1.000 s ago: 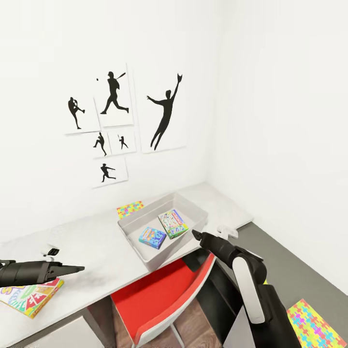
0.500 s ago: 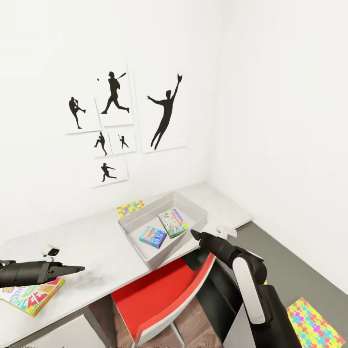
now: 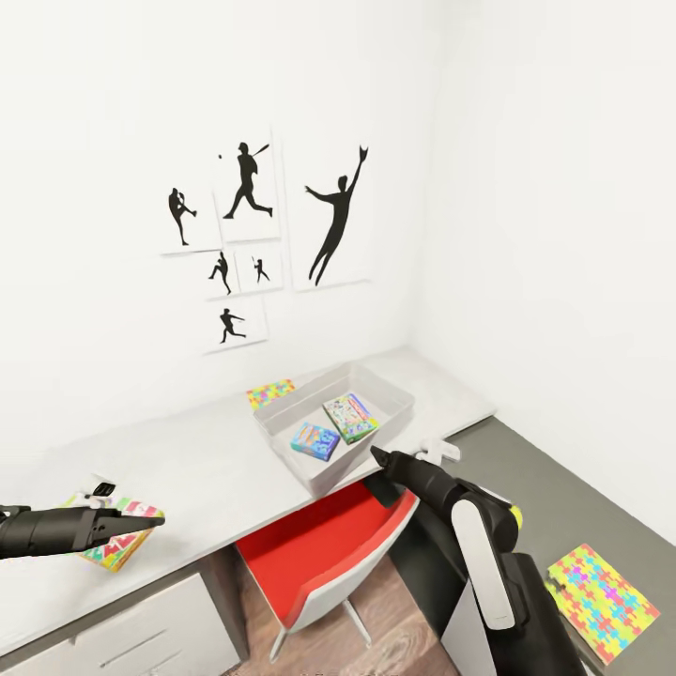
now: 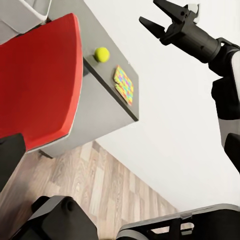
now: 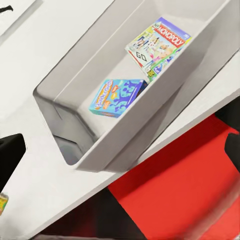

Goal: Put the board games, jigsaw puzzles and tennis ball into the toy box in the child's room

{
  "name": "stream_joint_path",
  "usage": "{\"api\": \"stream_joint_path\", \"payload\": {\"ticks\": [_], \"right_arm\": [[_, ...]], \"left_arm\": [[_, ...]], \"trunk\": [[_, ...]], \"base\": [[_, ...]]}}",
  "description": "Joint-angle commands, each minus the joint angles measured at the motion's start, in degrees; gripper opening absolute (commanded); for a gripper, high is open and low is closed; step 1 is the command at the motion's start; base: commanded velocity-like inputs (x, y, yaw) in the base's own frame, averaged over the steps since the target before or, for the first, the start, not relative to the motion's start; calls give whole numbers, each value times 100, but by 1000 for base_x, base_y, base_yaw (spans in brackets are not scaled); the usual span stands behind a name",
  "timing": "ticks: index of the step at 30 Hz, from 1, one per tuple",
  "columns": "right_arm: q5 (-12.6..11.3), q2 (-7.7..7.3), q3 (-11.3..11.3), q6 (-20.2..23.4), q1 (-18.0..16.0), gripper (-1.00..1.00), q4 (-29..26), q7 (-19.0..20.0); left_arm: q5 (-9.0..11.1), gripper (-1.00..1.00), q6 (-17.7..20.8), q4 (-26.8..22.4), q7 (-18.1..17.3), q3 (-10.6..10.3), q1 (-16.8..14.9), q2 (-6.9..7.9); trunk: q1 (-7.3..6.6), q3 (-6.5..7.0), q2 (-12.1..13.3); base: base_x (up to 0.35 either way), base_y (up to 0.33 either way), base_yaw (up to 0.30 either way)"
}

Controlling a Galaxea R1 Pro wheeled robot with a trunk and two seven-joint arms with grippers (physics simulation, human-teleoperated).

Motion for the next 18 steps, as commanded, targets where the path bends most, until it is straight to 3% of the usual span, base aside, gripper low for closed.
{"api": "stream_joint_path", "payload": {"ticks": [1,9,18], "right_arm": [[-55,2,5,19,-6,100,-8,-60],[-34,2,19,17,-6,100,-8,-61],[-29,7,38,16,-6,100,0,-62]], "left_arm": [[27,100,58,4,-12,-22,-7,8],[27,100,41,6,-12,-22,-7,6],[27,100,33,6,-12,-22,-7,-1]], "trunk": [[2,-14,-14],[2,-14,-14],[2,-14,-14]], "base": [[-113,256,0],[-35,265,0],[-2,44,0]]}}
